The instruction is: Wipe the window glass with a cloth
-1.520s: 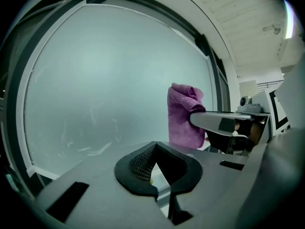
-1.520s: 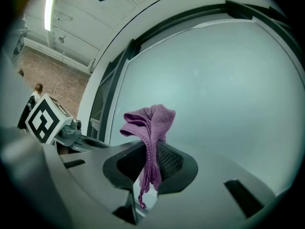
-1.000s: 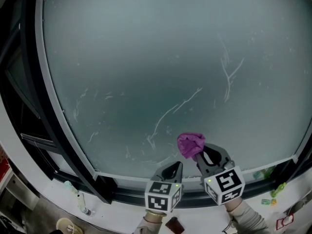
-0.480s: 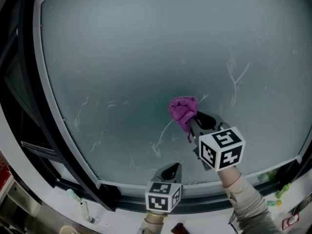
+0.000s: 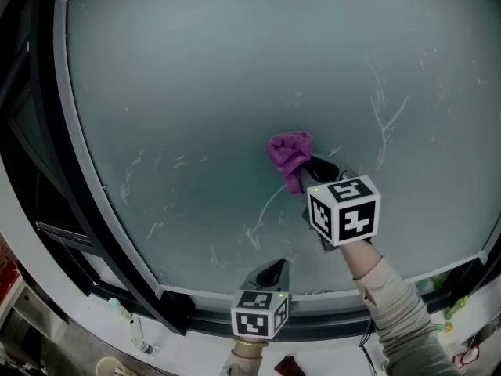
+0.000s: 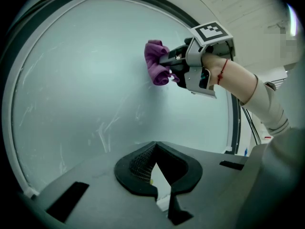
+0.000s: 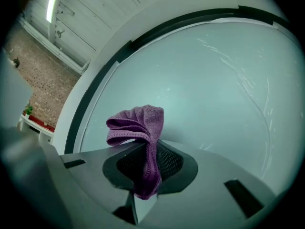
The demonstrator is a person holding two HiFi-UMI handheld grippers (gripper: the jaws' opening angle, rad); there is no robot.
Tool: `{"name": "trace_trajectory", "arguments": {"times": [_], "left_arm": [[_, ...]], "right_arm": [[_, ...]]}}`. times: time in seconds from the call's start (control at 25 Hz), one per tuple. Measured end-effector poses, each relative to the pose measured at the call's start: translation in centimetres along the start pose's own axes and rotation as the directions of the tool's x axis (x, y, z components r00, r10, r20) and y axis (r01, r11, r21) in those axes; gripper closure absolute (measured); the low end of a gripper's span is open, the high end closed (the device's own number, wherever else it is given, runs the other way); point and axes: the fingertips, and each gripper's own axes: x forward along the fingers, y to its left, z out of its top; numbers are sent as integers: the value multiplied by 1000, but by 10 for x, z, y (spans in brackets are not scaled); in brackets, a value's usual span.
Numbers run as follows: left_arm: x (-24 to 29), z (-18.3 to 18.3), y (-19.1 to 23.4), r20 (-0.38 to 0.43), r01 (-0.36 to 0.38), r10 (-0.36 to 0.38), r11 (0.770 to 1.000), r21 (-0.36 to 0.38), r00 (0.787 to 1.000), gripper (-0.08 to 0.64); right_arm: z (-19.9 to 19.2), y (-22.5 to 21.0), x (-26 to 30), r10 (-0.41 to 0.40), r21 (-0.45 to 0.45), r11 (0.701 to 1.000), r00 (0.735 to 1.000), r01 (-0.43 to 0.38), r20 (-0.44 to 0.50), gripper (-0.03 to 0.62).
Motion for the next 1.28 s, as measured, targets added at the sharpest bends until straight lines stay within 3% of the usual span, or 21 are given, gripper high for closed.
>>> {"name": "trace_trajectory", "arguments": {"times": [0.76, 1.28], "left_arm": [[19, 6, -31, -3, 9, -9, 1000, -12, 1000, 555], [28, 3, -70, -9, 35, -36, 999, -21, 999, 555]], "right_arm": [[-7, -79, -40, -81, -49, 996, 996, 80, -23, 543], [-20, -179, -105, -236, -61, 971, 970, 233, -54, 543]]}}
